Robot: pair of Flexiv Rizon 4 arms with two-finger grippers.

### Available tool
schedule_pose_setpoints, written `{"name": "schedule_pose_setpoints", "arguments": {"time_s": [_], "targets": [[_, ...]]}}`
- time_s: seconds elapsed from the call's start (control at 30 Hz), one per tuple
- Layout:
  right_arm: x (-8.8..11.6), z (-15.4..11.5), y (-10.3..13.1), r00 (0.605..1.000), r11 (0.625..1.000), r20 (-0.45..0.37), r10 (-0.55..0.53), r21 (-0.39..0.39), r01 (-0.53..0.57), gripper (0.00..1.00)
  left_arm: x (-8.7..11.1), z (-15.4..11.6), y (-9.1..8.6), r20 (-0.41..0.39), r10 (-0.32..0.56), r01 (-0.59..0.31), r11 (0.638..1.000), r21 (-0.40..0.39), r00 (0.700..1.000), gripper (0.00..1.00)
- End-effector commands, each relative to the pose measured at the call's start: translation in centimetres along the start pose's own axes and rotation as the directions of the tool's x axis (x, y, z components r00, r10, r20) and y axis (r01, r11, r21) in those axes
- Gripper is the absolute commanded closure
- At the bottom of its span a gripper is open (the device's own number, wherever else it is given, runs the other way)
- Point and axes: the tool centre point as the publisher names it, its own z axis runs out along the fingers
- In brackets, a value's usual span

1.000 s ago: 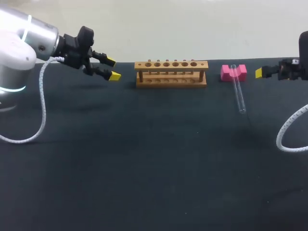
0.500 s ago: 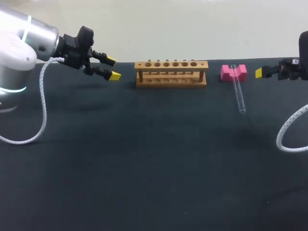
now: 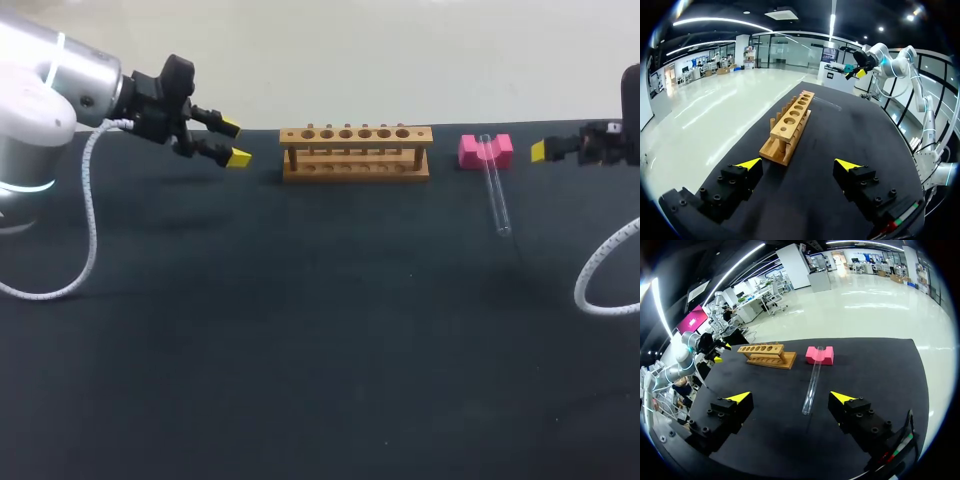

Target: Grasp the test tube, adjust it, and insert it.

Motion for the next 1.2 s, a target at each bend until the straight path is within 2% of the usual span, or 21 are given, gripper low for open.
{"name": "schedule_pose_setpoints", "arguments": {"time_s": [0.03,0.27,0.4,0.8,1.2], "targets": [[0.0,2.0,0.0,0.999,0.994,-0.024,-0.026,0.107,0.029,0.0,0.1,0.0,-0.1,0.004,0.003,-0.003,1.0,-0.002,1.0,0.0],[0.0,4.8,-1.0,0.999,0.976,-0.035,-0.036,0.215,0.043,0.0,0.1,0.0,-0.1,0.004,0.003,-0.003,1.0,-0.002,1.0,0.0],[-0.2,5.8,-1.6,1.0,0.963,-0.007,-0.022,0.267,0.023,0.0,0.1,0.0,-0.1,0.004,0.003,-0.003,1.0,-0.002,1.0,0.0],[-0.9,9.1,-2.5,0.999,0.951,0.037,0.004,0.308,-0.015,0.0,0.1,0.0,-0.1,0.004,0.003,-0.003,1.0,-0.002,1.0,0.0],[-0.6,11.6,-2.8,1.0,0.934,0.016,0.025,0.356,-0.029,0.0,0.1,0.0,-0.1,0.004,0.003,-0.003,1.0,-0.002,1.0,0.0]]}}
